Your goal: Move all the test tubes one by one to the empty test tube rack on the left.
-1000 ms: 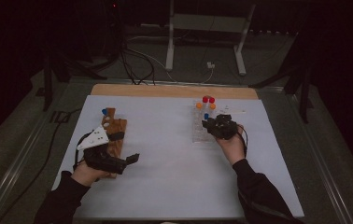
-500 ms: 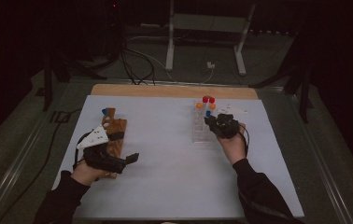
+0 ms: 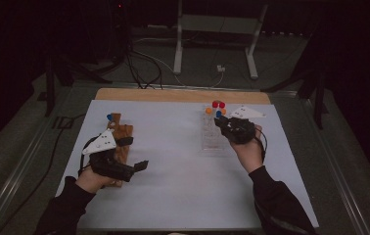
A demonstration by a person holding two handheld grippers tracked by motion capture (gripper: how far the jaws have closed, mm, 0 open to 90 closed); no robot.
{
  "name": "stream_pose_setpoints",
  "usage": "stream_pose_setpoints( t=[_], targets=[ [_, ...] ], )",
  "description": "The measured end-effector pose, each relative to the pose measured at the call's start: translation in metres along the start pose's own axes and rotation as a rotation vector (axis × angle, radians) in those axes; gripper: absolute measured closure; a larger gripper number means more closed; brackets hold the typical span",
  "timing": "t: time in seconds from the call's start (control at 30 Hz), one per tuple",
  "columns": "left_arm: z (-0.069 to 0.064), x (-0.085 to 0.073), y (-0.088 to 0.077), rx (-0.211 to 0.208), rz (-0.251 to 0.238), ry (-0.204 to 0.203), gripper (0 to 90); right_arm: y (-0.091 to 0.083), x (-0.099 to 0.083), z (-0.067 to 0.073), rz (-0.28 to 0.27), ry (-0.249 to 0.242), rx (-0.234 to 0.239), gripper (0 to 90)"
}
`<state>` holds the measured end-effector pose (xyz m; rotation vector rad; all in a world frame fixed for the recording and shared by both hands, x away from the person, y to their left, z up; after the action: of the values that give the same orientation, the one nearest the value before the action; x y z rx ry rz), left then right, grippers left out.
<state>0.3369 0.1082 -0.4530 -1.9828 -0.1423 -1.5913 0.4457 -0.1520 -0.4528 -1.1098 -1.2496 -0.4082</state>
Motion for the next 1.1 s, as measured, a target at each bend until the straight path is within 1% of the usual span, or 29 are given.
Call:
stream_pose_setpoints(
  t=[0.07, 0.17, 0.2, 0.27, 0.4, 0.47, 0.57, 0.63, 0.8, 0.87, 0.9, 0.97, 1.0, 1.07, 1.1],
  targets=[
    [-0.001, 0.001, 0.001, -0.003, 0.004, 0.002, 1.9, -0.003, 0.002, 0.007, -0.005, -0.007, 0.022, 77.0],
    [-0.002, 0.003, 0.004, -0.015, 0.008, 0.005, 1.9, -0.007, 0.002, 0.019, -0.005, -0.014, 0.066, 77.0],
    [-0.002, 0.003, 0.004, -0.012, 0.009, 0.002, 1.9, -0.008, 0.002, 0.024, -0.003, -0.019, 0.082, 77.0],
    [-0.002, 0.004, 0.006, -0.018, 0.007, -0.004, 2.0, -0.009, -0.001, 0.033, 0.001, -0.031, 0.103, 77.0],
    [-0.003, 0.006, 0.01, -0.026, 0.008, 0.001, 2.0, -0.012, -0.008, 0.052, 0.013, -0.061, 0.152, 77.0],
    [-0.005, 0.007, 0.012, -0.033, 0.006, -0.002, 2.1, -0.013, -0.012, 0.061, 0.02, -0.068, 0.172, 77.0],
    [-0.007, 0.007, 0.015, -0.037, 0.019, 0.009, 2.1, -0.015, -0.016, 0.073, 0.026, -0.083, 0.205, 77.0],
    [-0.009, 0.009, 0.018, -0.047, 0.018, 0.007, 2.2, -0.016, -0.019, 0.082, 0.031, -0.087, 0.23, 76.9],
    [-0.015, 0.012, 0.027, -0.073, 0.019, 0.013, 3.4, -0.017, -0.024, 0.102, 0.041, -0.116, 0.279, 77.0],
    [-0.019, 0.013, 0.03, -0.083, 0.018, 0.02, 3.5, -0.018, -0.026, 0.11, 0.044, -0.122, 0.3, 77.0],
    [-0.02, 0.013, 0.032, -0.081, 0.017, 0.023, 3.8, -0.019, -0.027, 0.114, 0.047, -0.124, 0.311, 76.9],
    [-0.024, 0.013, 0.036, -0.09, 0.017, 0.021, 4.5, -0.019, -0.029, 0.12, 0.051, -0.13, 0.326, 77.0],
    [-0.025, 0.014, 0.038, -0.086, 0.019, 0.023, 4.8, -0.019, -0.03, 0.123, 0.053, -0.132, 0.333, 76.9],
    [-0.029, 0.014, 0.042, -0.099, 0.022, 0.028, 5.4, -0.019, -0.031, 0.128, 0.058, -0.129, 0.351, 77.0],
    [-0.03, 0.015, 0.044, -0.095, 0.024, 0.03, 5.9, -0.019, -0.031, 0.131, 0.057, -0.134, 0.356, 76.9]
  ],
)
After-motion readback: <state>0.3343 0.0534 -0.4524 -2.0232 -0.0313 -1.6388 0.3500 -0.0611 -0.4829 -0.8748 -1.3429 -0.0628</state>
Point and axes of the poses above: each handheld gripper's, and its own axes: y roughly forward along the jaws, x roughly out of its top, z roughly to its left, the point moved 10 cm from there along y, roughly forward along the jaws, and after that the axes turned 3 degrees about -x, right-handed, at the moved point
